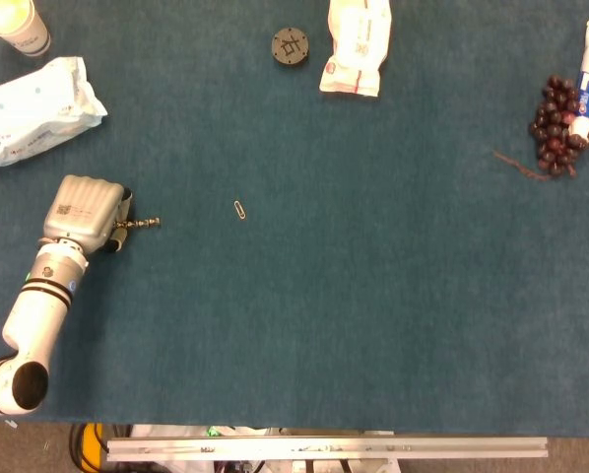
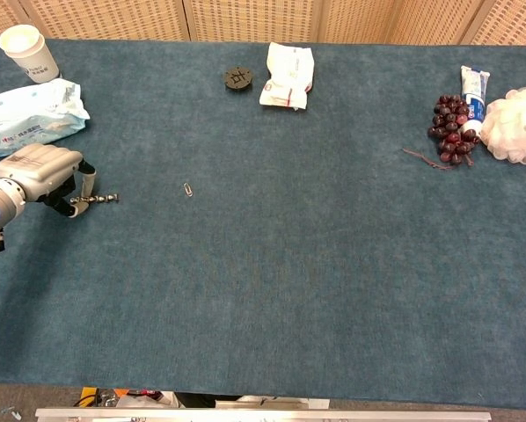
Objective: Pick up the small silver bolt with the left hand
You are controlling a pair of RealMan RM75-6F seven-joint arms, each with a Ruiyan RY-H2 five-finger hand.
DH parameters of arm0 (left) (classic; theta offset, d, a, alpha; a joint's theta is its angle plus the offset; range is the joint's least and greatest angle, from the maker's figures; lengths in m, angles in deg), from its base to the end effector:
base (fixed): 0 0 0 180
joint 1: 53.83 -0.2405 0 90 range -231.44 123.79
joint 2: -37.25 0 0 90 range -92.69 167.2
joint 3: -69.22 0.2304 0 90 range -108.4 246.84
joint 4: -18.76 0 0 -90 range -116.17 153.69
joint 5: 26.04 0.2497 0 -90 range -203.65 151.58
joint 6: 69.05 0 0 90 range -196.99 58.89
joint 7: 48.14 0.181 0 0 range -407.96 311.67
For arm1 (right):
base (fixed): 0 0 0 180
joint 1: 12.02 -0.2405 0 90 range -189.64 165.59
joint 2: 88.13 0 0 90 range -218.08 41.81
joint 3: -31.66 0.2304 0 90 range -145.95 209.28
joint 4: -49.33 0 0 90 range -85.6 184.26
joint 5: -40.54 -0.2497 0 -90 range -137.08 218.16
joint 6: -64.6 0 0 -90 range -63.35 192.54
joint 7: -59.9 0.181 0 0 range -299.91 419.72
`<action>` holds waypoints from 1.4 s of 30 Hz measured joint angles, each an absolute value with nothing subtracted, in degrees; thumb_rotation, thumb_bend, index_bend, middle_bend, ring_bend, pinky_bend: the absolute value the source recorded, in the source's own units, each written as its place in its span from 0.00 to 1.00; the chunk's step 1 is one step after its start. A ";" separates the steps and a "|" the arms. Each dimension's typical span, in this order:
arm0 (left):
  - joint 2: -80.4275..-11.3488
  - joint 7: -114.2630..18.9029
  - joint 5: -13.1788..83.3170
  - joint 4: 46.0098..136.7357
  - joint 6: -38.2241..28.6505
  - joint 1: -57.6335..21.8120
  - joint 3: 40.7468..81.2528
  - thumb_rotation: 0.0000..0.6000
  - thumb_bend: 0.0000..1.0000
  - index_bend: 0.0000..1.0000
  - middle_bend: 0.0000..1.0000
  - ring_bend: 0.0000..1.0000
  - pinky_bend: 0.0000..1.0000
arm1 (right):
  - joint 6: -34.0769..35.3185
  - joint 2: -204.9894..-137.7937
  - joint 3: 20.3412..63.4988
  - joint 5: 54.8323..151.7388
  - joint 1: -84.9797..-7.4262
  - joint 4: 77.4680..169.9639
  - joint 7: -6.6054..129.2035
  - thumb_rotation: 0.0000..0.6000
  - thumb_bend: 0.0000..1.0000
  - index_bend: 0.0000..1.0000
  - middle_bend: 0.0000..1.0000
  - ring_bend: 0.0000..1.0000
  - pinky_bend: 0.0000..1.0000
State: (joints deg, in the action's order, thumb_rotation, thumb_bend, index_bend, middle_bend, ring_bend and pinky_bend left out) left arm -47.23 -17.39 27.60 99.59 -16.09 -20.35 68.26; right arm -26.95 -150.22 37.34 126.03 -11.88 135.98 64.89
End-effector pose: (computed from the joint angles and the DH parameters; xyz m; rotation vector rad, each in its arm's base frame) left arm -0.2688 0.3241 -0.0606 -1.8198 -0.9734 -0.4029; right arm -0.3344 -0.2028 0.1633 1.2543 -0.7909 0.9068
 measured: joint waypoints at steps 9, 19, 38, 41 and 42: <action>-47.41 -17.30 27.17 99.42 -15.99 -20.24 68.26 1.00 0.38 0.58 0.96 0.92 0.95 | -26.74 -150.43 37.46 125.95 -11.97 135.50 65.34 1.00 0.32 0.35 0.43 0.37 0.35; -44.63 -17.88 29.66 103.03 -14.41 -20.31 68.14 1.00 0.39 0.59 0.96 0.92 0.95 | -26.82 -150.82 37.57 126.31 -12.16 135.05 65.81 1.00 0.32 0.35 0.44 0.37 0.35; -40.80 -7.98 33.94 114.31 -10.50 -17.05 67.33 1.00 0.39 0.60 0.96 0.92 0.95 | -28.20 -150.88 37.40 127.77 -11.97 134.27 67.45 1.00 0.32 0.35 0.44 0.37 0.35; -42.59 -4.81 32.34 114.20 -10.46 -15.62 66.88 1.00 0.39 0.60 0.96 0.92 0.95 | -28.43 -150.82 37.30 127.75 -11.70 134.10 67.80 1.00 0.32 0.35 0.44 0.37 0.35; -43.22 -4.01 31.69 114.05 -10.46 -15.21 66.73 1.00 0.39 0.60 0.96 0.92 0.95 | -28.50 -150.82 37.27 127.75 -11.63 134.03 67.92 1.00 0.32 0.35 0.44 0.37 0.35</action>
State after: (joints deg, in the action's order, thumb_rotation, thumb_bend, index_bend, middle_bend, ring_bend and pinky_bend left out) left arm -43.22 -4.01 31.69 114.05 -10.46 -15.21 66.73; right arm -28.50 -150.82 37.27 127.75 -11.63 134.03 67.92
